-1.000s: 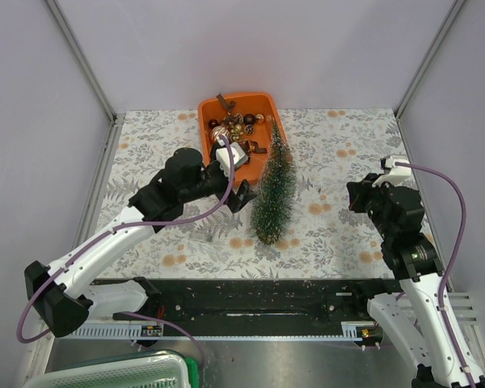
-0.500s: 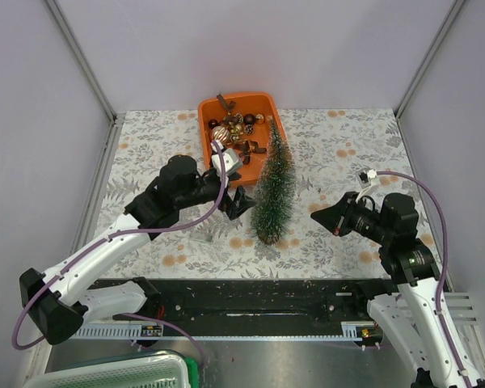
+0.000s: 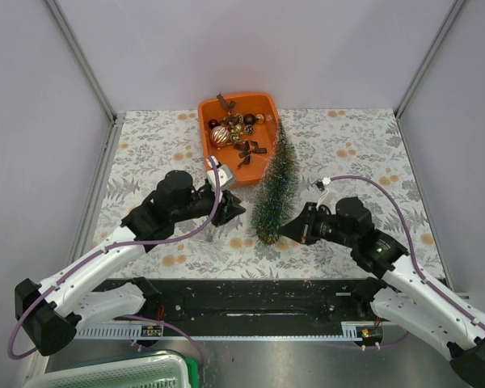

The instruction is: Decorate the small christmas tree

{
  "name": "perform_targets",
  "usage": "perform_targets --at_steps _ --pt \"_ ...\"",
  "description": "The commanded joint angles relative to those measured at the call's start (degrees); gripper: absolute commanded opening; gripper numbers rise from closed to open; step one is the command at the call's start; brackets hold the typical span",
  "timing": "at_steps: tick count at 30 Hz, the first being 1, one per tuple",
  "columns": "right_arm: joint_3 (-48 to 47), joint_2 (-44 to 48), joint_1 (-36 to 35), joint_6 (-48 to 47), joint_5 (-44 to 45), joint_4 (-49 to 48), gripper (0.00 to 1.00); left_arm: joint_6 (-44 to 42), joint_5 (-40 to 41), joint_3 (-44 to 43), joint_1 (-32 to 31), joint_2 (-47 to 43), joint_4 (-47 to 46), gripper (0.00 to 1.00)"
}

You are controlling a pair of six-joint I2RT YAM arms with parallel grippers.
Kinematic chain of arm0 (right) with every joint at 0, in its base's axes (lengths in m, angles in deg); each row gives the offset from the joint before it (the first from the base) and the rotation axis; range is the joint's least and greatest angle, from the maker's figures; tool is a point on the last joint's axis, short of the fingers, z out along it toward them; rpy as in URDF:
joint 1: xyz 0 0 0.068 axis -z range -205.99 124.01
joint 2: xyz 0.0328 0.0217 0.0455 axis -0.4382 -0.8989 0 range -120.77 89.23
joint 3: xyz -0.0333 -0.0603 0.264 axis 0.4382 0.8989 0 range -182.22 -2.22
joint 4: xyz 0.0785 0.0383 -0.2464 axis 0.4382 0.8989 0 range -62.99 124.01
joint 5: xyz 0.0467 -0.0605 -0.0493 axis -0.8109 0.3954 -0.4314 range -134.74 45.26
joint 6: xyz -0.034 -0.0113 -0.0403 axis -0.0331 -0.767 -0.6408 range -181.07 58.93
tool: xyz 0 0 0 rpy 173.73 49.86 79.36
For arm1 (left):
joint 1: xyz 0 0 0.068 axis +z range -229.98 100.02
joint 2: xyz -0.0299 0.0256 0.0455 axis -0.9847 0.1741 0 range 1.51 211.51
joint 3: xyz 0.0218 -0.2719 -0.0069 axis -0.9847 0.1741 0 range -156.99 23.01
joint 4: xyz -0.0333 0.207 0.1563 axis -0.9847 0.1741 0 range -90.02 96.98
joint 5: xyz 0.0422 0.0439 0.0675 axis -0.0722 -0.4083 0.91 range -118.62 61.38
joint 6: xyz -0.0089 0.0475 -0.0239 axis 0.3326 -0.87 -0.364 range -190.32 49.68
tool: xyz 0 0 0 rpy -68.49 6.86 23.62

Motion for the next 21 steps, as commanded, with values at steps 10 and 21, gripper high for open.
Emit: perform_targets --at_steps 10,21 --pt "-0.2 -3.0 -11.9 8.6 32.1 -11.9 0.0 0.6 -5.2 5.0 -1.5 -5.9 -2.9 0.35" --pt "-1.0 -14.0 -22.7 10.4 39.4 -23.3 0.0 5.2 -9.9 3.1 -7.7 -2.8 -5.6 0.65"
